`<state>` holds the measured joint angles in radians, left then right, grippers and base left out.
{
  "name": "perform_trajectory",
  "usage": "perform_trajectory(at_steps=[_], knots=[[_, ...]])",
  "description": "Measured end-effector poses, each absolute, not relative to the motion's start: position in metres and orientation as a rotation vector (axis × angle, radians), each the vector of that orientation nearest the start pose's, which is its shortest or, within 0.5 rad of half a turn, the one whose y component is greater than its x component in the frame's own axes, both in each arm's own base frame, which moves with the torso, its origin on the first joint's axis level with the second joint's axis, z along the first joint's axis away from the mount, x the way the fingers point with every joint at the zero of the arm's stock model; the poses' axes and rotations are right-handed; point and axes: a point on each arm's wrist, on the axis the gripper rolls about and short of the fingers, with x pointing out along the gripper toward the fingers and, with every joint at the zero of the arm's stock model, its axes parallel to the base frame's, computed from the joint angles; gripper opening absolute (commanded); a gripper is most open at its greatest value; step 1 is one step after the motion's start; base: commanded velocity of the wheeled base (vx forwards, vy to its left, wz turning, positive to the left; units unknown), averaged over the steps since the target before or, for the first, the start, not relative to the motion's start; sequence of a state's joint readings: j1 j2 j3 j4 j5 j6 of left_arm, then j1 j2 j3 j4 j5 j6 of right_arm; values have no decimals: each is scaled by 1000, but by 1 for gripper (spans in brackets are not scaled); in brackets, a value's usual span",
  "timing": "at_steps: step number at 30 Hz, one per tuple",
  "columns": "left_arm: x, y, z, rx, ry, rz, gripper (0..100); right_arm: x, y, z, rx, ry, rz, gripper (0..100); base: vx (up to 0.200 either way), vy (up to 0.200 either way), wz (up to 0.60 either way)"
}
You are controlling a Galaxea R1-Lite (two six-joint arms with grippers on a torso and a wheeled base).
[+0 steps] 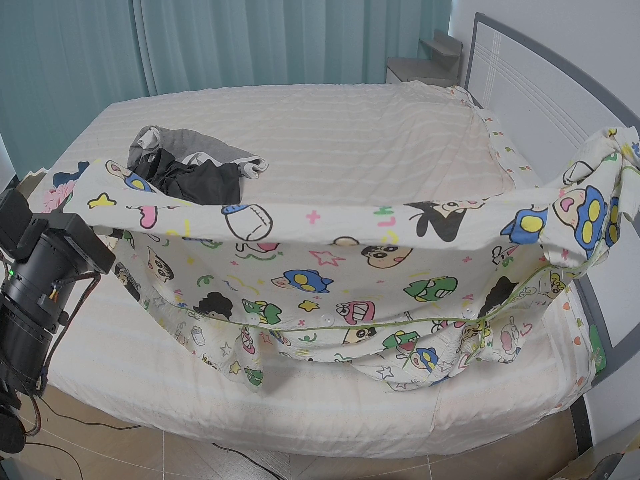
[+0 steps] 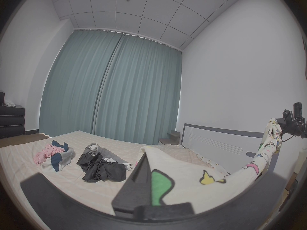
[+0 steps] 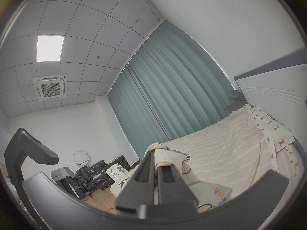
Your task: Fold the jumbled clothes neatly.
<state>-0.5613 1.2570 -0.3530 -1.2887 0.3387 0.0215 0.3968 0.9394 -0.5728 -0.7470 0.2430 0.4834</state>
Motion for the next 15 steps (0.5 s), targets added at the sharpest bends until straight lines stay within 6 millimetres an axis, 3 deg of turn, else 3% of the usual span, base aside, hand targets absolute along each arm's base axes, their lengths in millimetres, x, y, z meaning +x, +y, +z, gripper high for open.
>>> perform_trajectory(at_steps=[11, 15], knots=[[144, -82, 232, -146, -350, -216, 0, 91, 44, 288, 491, -233, 716, 0, -200, 0, 0], [142, -81, 230, -144, -343, -216, 0, 88, 43, 287, 491, -232, 718, 0, 0, 0, 0]])
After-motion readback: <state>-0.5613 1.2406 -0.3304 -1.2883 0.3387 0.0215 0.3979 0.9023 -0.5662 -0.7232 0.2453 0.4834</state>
